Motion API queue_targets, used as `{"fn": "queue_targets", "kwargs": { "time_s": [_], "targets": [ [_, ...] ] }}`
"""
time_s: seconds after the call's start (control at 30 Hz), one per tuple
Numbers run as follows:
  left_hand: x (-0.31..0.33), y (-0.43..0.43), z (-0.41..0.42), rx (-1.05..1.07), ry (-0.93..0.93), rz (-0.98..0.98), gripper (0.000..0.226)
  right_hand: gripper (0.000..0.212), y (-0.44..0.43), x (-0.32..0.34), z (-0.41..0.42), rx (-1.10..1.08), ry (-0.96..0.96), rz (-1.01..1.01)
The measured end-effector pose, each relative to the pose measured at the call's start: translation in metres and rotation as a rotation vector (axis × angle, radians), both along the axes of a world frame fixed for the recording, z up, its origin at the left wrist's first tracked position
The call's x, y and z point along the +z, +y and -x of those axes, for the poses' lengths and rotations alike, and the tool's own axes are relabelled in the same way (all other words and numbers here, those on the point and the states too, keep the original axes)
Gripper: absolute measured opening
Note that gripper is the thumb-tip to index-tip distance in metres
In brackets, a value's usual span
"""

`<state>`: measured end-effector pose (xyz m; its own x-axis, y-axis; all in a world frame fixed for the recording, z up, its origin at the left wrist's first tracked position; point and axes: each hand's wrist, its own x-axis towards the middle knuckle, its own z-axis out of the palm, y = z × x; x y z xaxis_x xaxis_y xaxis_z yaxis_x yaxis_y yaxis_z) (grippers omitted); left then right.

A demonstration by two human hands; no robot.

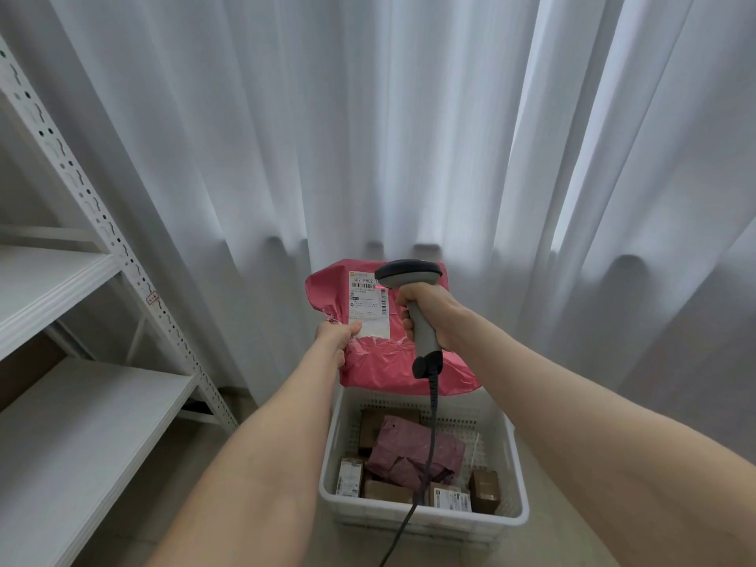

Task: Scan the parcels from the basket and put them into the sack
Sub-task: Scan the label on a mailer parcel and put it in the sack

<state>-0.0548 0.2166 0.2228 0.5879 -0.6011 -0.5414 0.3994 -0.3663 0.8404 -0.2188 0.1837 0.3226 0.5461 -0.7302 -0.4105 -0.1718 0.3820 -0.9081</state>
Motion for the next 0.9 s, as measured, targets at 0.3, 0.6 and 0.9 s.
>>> {"fn": "queue_targets", "kwargs": {
  "time_s": [0.3, 0.6, 0.9],
  "targets": [
    [-0.003, 0.001, -0.007, 0.0, 0.012, 0.0, 0.026, 0.005, -0.001, -0.002, -0.008, 0.005, 0.008, 0.006],
    [-0.009, 0.011, -0.011, -0.019, 0.0, -0.018, 0.029, 0.002, 0.008, -0.019, -0.011, -0.052, -0.033, -0.081],
    [-0.018, 0.086, -0.037, 0.157, -0.075, -0.011, 0.044, 0.03, 0.033, -0.064, -0.011, -0.292, -0.025, -0.104]
  ]
}}
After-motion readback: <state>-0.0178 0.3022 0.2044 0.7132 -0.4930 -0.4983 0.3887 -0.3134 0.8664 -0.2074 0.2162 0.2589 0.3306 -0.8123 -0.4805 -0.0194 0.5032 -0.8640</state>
